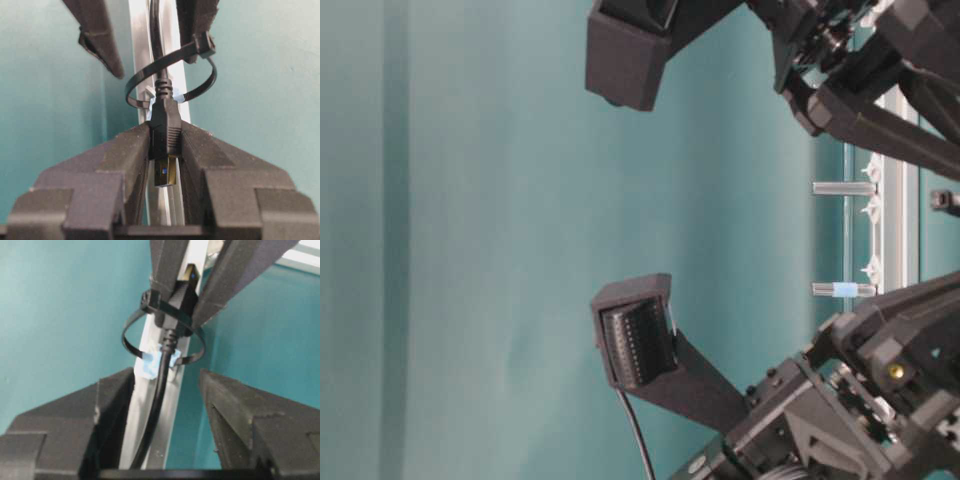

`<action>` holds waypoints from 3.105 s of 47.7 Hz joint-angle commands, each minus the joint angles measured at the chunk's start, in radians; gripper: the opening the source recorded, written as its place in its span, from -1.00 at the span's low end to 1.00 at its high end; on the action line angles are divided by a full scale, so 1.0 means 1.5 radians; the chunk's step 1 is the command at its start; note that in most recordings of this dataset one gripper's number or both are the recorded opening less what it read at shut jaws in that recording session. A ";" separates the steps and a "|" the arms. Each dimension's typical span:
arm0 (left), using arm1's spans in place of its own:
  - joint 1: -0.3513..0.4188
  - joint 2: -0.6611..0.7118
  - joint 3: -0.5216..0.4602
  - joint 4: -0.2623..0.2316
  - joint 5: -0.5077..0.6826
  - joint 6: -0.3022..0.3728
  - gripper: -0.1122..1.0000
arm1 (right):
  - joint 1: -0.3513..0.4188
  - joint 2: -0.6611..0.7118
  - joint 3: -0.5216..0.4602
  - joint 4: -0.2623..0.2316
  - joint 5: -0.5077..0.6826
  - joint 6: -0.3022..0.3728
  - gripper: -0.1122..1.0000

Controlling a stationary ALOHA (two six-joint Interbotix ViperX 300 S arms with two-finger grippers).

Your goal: Insert the wire through the string loop located in the center.

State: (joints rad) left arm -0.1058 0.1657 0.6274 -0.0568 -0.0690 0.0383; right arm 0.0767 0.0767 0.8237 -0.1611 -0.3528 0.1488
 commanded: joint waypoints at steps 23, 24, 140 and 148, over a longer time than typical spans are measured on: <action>0.001 -0.065 0.020 0.002 0.014 0.003 -0.48 | -0.002 -0.058 0.014 -0.002 0.028 -0.002 0.23; 0.001 -0.070 0.025 0.002 0.016 0.002 -0.48 | -0.002 -0.059 0.015 -0.001 0.029 -0.002 0.23; -0.004 -0.335 0.277 -0.003 0.128 -0.061 -0.57 | -0.002 -0.077 0.044 -0.001 0.032 0.000 0.23; -0.011 -0.296 0.279 -0.003 0.125 -0.065 -0.56 | -0.002 -0.077 0.044 -0.001 0.032 0.001 0.23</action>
State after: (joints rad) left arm -0.1135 -0.2976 1.0523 -0.0598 0.1258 -0.0491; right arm 0.0767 -0.0153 0.8958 -0.1626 -0.3007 0.1488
